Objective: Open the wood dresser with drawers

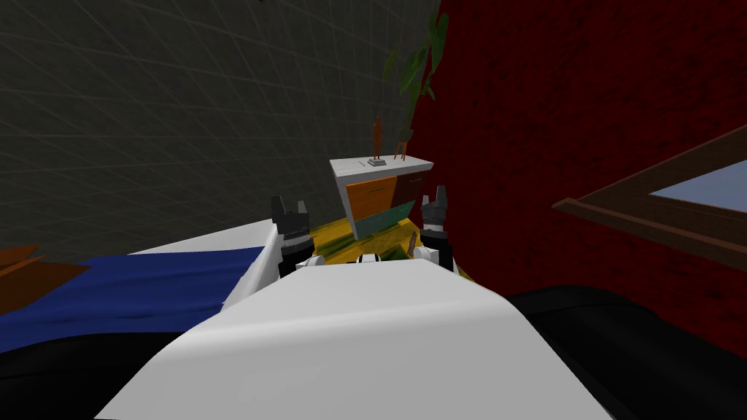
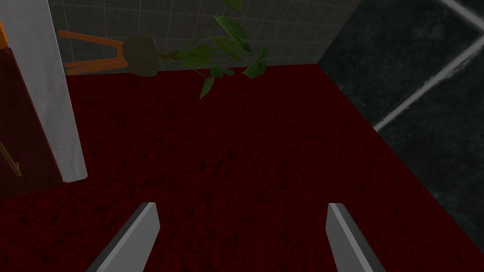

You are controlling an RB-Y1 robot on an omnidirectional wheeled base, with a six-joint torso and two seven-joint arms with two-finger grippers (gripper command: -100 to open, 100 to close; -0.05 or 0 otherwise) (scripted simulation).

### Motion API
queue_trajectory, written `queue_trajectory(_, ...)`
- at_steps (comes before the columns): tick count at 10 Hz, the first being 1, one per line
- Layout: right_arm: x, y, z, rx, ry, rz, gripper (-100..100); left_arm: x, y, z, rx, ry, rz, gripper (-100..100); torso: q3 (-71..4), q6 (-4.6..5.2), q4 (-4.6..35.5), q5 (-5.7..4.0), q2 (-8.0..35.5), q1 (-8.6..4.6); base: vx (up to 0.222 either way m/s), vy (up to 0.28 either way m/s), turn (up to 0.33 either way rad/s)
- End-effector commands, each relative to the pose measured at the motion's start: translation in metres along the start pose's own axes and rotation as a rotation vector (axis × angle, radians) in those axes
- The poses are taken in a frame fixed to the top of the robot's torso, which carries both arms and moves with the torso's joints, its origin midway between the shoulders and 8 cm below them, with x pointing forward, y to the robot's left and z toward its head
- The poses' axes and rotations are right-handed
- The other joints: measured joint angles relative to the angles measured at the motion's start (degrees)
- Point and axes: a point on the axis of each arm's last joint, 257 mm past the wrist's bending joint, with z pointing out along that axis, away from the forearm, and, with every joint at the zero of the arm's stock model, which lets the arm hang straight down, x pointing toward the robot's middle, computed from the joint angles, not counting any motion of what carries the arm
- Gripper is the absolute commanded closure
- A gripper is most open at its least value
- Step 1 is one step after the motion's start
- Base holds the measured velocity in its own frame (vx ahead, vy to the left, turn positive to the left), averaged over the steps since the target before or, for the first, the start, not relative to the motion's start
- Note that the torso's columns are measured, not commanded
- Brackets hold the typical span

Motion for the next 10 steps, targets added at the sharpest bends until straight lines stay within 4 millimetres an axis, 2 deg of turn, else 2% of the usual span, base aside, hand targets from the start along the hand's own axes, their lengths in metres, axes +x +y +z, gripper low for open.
queue_trajectory(1,0.001,-0.016,-0.005,0.049,0.053,0.038,-100,0.0,0.0,0.0,0.0,0.0,0.0,0,-0.3,0.0,0.2,0.01,0.1,0.03,0.031,0.031,0.01)
queue_trajectory(4,-0.006,-0.047,-0.013,0.148,0.076,0.134,-100,0.0,0.0,0.0,0.0,0.0,0.0,0,-0.3,0.0,0.2,0.0,0.2,0.01,0.049,0.043,0.017)
queue_trajectory(5,-0.007,-0.047,-0.013,0.149,0.071,0.147,-100,0.0,0.0,0.0,0.0,0.0,0.0,0,-0.3,0.0,0.2,0.0,0.2,0.0,0.038,0.035,0.003)
queue_trajectory(7,-0.014,-0.072,-0.021,0.233,0.062,0.233,-100,0.0,0.0,0.0,0.0,0.0,0.0,0,-0.3,0.01,0.3,-0.02,0.3,-0.05,0.044,0.038,0.018)
queue_trajectory(8,-0.016,-0.072,-0.021,0.234,0.054,0.254,-100,0.0,0.0,0.0,0.0,0.0,0.0,0,-0.3,-0.01,0.2,-0.01,0.2,-0.01,0.043,0.029,0.007)
queue_trajectory(9,-0.02,-0.086,-0.027,0.279,0.045,0.297,-100,0.0,0.0,0.0,0.0,0.0,0.0,0,-0.3,0.01,0.2,-0.01,0.2,-0.05,0.038,0.03,0.014)
queue_trajectory(10,-0.021,-0.086,-0.027,0.28,0.039,0.316,-100,0.0,0.0,0.0,0.0,0.0,0.0,0,-0.3,0.0,0.2,-0.01,0.2,-0.04,0.031,0.029,0.005)
